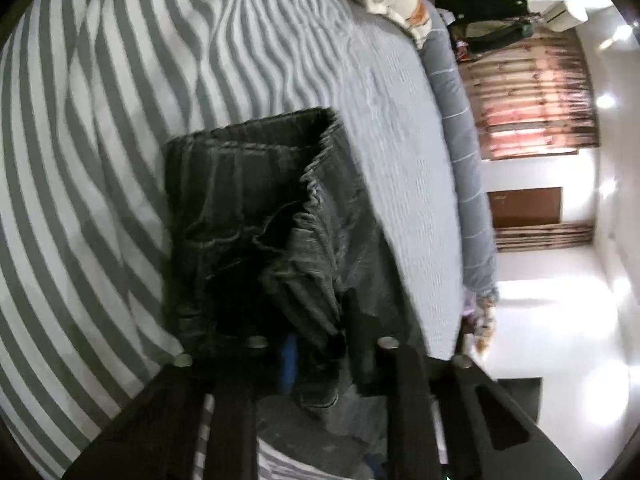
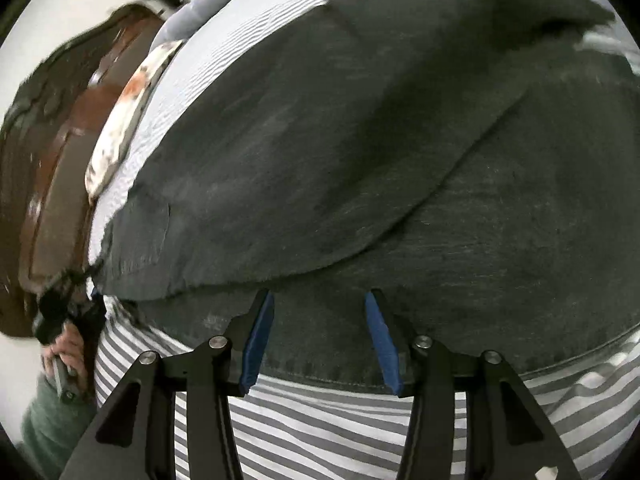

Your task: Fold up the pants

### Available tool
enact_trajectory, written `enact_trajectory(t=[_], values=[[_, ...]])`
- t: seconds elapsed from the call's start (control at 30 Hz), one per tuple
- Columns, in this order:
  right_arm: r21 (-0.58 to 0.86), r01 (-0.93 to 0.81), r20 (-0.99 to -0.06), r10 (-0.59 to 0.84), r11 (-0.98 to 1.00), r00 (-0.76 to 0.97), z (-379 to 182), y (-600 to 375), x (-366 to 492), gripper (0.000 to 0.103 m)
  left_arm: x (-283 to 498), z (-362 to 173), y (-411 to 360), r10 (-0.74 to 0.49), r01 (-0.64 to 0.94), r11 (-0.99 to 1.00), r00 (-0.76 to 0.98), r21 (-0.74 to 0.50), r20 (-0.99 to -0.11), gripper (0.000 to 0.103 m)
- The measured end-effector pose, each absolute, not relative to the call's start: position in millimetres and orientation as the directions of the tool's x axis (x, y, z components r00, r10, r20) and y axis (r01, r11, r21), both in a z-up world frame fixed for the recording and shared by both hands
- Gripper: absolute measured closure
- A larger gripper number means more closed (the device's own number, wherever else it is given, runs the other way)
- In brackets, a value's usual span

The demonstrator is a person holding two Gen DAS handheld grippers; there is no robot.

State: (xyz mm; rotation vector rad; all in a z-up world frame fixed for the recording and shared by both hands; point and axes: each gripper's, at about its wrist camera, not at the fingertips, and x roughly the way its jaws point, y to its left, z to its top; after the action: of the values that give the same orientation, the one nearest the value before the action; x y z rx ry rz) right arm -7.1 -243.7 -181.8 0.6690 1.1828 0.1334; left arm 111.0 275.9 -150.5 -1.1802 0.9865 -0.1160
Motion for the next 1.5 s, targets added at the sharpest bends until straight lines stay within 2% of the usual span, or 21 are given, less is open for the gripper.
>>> enact_trajectory(t=[0.2,0.27,0.53,0.6,0.67,0.97,1.1,1.2,1.27,1.33,1.5], values=[[0.647,0.35,-0.744,0.462,0.678,0.482,-197,-262,-1,0.057,119,-127,273,-0.548,-0.343,0.45,0.623,-0.824,-0.558,0.088],[0.671,0.374,-0.726,0.465,0.641,0.506,-201,-270,1,0.063,123,-125,274,-0.546,-0.343,0.453,0.623,-0.823,-0.56,0.088],[0.693,0.409,-0.702,0.427,0.593,0.57,-199,-291,17,0.074,129,-123,274,-0.537,-0.355,0.452,0.624,-0.818,-0.568,0.088],[0.693,0.416,-0.701,0.417,0.589,0.578,-199,-295,20,0.079,131,-122,275,-0.532,-0.359,0.463,0.619,-0.81,-0.578,0.088],[0.685,0.429,-0.707,0.398,0.589,0.584,-197,-298,21,0.092,133,-121,275,-0.524,-0.361,0.479,0.614,-0.8,-0.59,0.088],[0.648,0.432,-0.723,0.327,0.627,0.609,-174,-319,0,0.101,138,-113,269,-0.504,-0.335,0.556,0.592,-0.761,-0.629,0.088],[0.64,0.414,-0.724,0.329,0.647,0.606,-168,-319,-4,0.101,143,-114,269,-0.5,-0.329,0.578,0.581,-0.747,-0.642,0.088],[0.673,0.441,-0.715,0.371,0.594,0.592,-181,-322,-4,0.095,143,-116,271,-0.499,-0.335,0.579,0.576,-0.744,-0.647,0.088],[0.689,0.476,-0.712,0.39,0.546,0.584,-194,-319,-7,0.082,143,-116,273,-0.499,-0.335,0.58,0.573,-0.742,-0.65,0.088],[0.71,0.469,-0.695,0.419,0.525,0.584,-200,-311,-11,0.077,142,-117,274,-0.501,-0.339,0.577,0.571,-0.743,-0.65,0.088],[0.723,0.442,-0.681,0.441,0.531,0.585,-203,-294,0,0.075,144,-116,274,-0.5,-0.336,0.583,0.568,-0.739,-0.653,0.088]])
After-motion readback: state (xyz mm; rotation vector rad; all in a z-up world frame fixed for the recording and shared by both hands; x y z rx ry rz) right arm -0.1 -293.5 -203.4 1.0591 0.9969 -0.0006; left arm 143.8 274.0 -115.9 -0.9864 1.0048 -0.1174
